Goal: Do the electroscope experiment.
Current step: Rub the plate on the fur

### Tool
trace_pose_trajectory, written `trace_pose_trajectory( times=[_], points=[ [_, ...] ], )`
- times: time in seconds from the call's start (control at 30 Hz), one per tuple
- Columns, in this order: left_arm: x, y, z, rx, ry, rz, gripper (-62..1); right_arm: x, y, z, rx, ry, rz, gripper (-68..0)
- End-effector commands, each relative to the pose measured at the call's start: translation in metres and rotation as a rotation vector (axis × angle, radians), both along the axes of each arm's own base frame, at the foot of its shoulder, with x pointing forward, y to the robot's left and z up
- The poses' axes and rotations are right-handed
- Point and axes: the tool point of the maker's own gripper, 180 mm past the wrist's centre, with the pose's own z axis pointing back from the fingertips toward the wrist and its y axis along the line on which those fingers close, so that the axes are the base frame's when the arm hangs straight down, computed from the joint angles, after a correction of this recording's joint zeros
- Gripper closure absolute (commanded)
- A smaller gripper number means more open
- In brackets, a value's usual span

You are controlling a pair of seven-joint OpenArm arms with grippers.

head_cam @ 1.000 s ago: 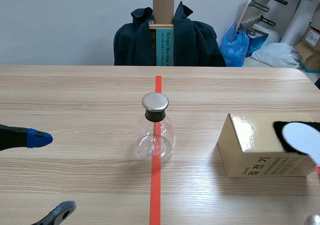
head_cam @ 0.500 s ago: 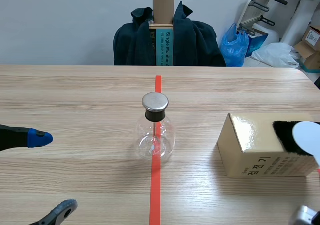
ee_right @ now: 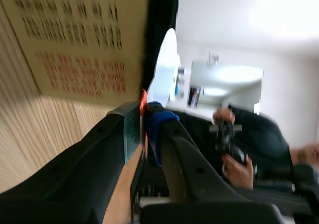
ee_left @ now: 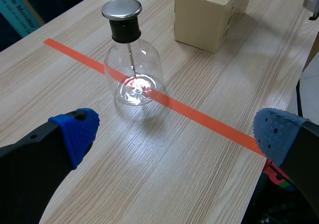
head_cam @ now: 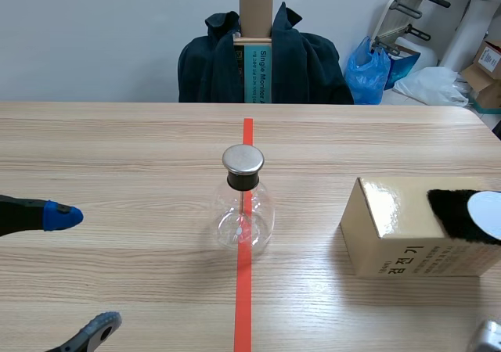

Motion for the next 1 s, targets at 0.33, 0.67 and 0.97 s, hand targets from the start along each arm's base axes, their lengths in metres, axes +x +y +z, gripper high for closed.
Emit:
trace_pose_trajectory(
  times=[0.33,0.67,0.97],
  points=[
    [0.001,-0.003,0.005,-0.027,-0.01,0.005,-62.3,0.001,0.014,0.011,-0.013,-0.05,0.09,-0.7],
    [0.001,-0.003,0.005,-0.027,-0.009,0.005,-62.3,0.019,-0.015,0.047,-0.061,-0.149,0.039,-0.7],
    [0.001,-0.002,0.004,-0.021,-0.006,0.005,-62.3,0.059,-0.035,0.191,-0.066,-0.568,0.001,-0.7]
  ],
)
